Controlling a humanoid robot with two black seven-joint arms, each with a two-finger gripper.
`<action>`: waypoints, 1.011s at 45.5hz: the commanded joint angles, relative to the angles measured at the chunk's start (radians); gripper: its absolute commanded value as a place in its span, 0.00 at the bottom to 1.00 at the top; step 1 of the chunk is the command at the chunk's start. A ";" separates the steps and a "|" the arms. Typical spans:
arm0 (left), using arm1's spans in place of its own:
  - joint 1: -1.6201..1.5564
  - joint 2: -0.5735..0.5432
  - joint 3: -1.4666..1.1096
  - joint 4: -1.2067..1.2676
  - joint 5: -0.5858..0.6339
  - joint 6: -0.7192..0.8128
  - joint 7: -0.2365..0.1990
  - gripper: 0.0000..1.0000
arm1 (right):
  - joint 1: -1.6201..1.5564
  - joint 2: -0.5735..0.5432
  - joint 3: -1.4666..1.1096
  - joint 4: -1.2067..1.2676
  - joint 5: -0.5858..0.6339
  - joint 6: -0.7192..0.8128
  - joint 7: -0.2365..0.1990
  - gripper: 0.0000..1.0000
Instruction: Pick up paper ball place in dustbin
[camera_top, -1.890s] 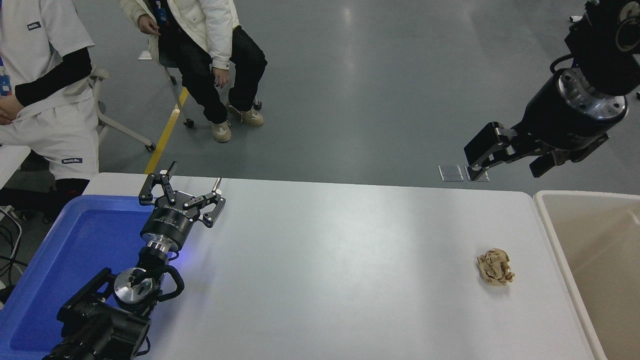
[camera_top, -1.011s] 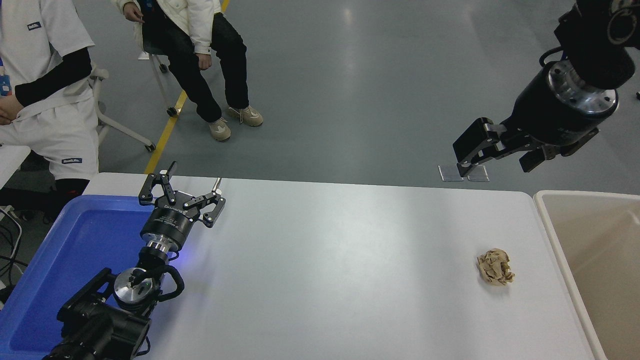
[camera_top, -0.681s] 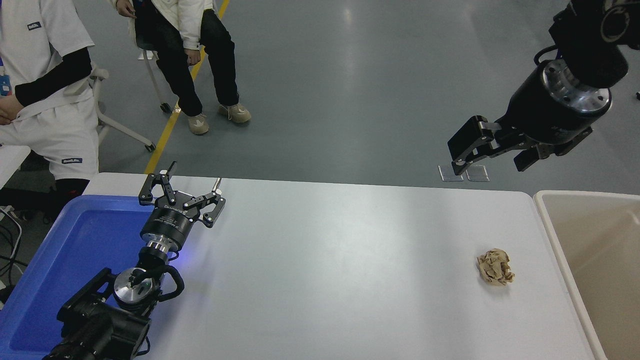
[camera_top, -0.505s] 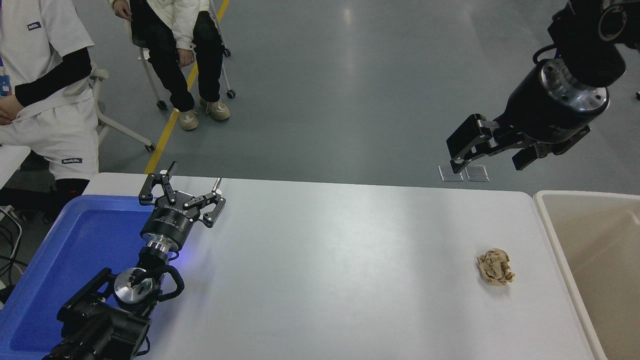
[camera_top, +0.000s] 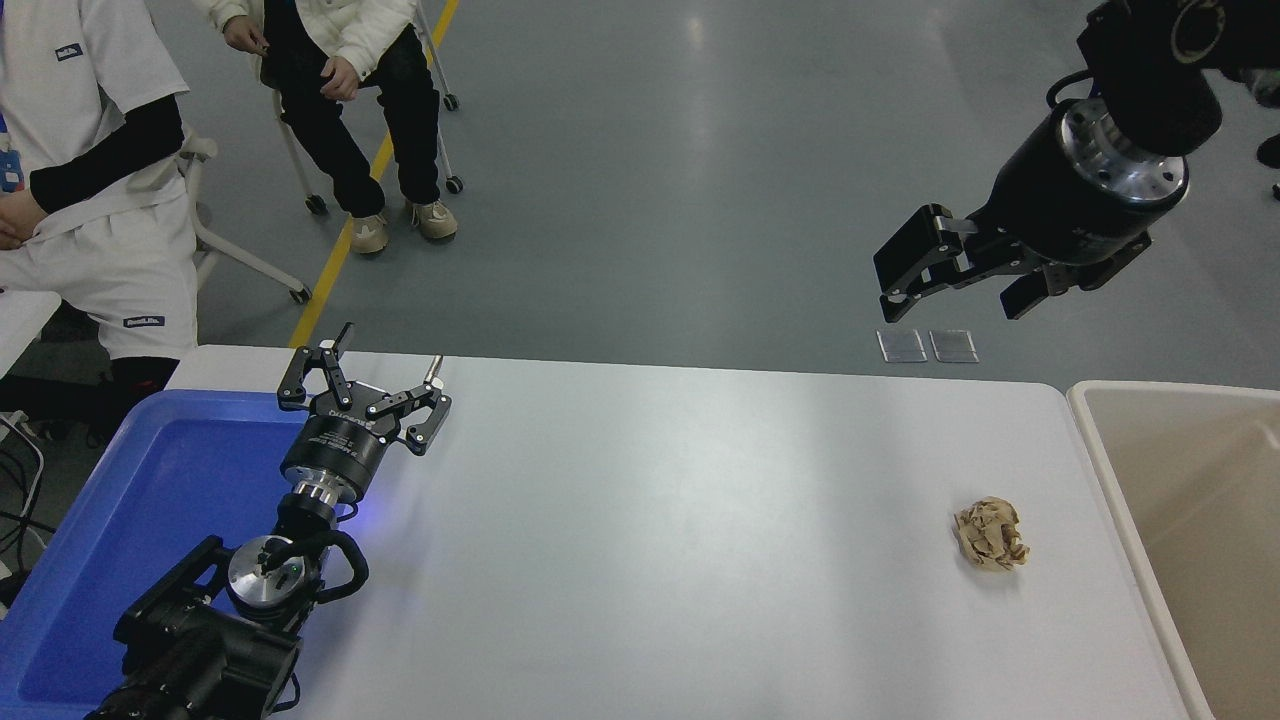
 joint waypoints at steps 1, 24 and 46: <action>0.000 0.000 0.000 0.000 0.000 0.000 0.000 0.99 | -0.018 0.035 0.015 -0.001 -0.005 0.000 -0.003 1.00; 0.000 0.000 0.000 0.000 0.000 -0.002 0.000 0.99 | -0.422 0.131 0.038 -0.264 -0.170 -0.198 -0.003 1.00; 0.000 0.000 0.000 0.000 0.000 0.000 0.000 0.99 | -0.762 0.057 0.037 -0.550 -0.207 -0.331 -0.003 1.00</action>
